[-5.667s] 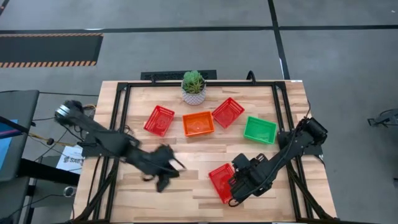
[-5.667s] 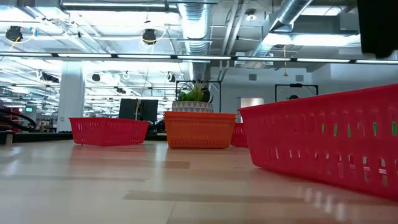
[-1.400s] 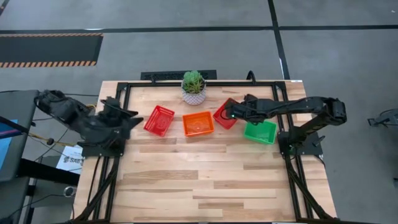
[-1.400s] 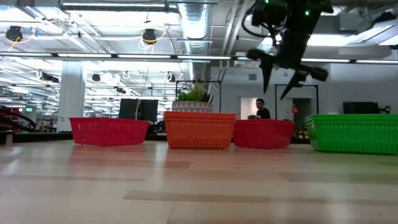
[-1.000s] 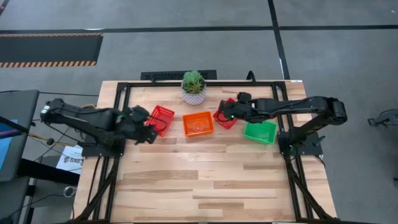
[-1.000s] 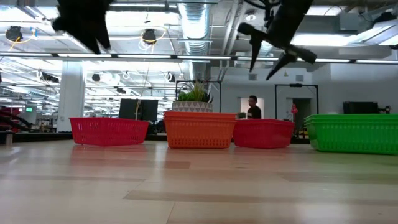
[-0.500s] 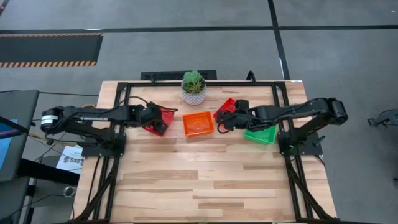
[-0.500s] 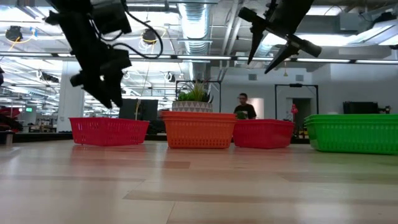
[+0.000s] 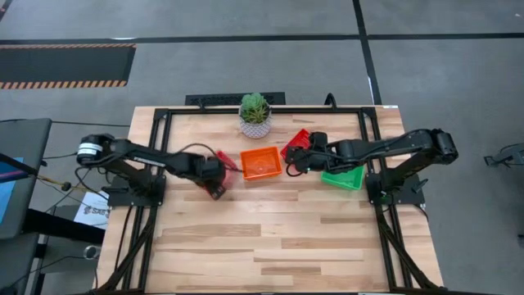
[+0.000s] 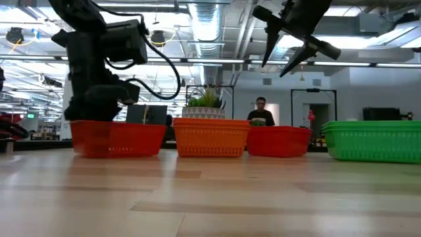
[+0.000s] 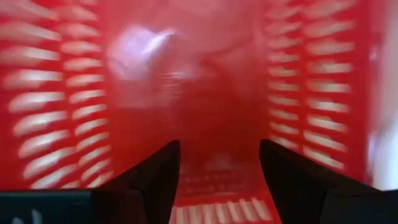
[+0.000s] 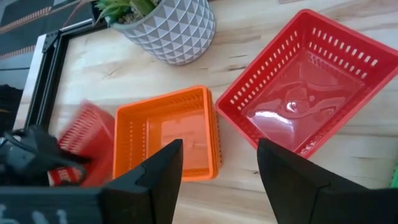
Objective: Stack baskets by color
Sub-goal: Stack the bottom red bin into the stacked red bin
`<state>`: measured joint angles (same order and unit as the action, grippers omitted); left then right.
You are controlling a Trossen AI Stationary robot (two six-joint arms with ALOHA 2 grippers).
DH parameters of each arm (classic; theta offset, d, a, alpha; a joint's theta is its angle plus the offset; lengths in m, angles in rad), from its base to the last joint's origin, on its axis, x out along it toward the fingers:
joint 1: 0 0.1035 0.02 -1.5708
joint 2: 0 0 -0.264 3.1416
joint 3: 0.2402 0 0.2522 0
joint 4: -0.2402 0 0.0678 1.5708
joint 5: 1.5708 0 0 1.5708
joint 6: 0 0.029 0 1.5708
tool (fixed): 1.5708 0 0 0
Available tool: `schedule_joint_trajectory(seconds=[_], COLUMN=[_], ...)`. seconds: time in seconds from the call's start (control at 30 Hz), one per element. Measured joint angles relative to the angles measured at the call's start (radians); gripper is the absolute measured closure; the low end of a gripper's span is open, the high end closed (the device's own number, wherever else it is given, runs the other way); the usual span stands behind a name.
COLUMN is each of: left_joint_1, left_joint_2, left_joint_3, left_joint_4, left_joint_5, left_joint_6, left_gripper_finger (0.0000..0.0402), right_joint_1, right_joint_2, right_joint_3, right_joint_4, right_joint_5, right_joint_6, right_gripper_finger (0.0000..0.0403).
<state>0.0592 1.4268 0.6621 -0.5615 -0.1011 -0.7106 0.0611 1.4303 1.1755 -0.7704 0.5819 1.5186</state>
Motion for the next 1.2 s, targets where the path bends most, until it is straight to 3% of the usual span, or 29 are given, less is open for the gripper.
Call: schedule_joint_trajectory(seconds=[0.27,0.5,0.63,0.77,0.97,1.2], left_joint_1=[-0.199,-0.26,-0.259,-0.258,-0.244,-0.243], left_joint_2=[0.001,0.06,0.169,0.288,0.357,0.234], left_joint_3=[0.004,0.004,0.008,0.094,0.296,0.476], left_joint_4=[0.17,0.546,0.794,0.94,0.928,0.573], left_joint_5=[0.237,0.245,0.285,0.329,0.477,0.71], left_joint_6=[-0.175,-0.252,-0.293,-0.298,-0.185,-0.008], left_gripper_finger=[0.0191,0.0191,0.0191,0.0191,0.0191,0.0191], right_joint_1=[0.046,0.111,0.162,0.206,0.266,0.362], right_joint_2=[0.0,0.0,0.0,0.0,0.0,0.0], right_joint_3=[0.0,0.0,0.0,0.0,0.0,0.0], right_joint_4=[0.001,0.032,0.048,0.049,0.029,-0.033], right_joint_5=[0.0,-0.001,-0.001,0.0,0.0,0.0], right_joint_6=[0.0,0.0,0.0,0.001,0.022,0.026], right_gripper_finger=[0.0177,0.0178,0.0178,0.0178,0.0178,0.0178])
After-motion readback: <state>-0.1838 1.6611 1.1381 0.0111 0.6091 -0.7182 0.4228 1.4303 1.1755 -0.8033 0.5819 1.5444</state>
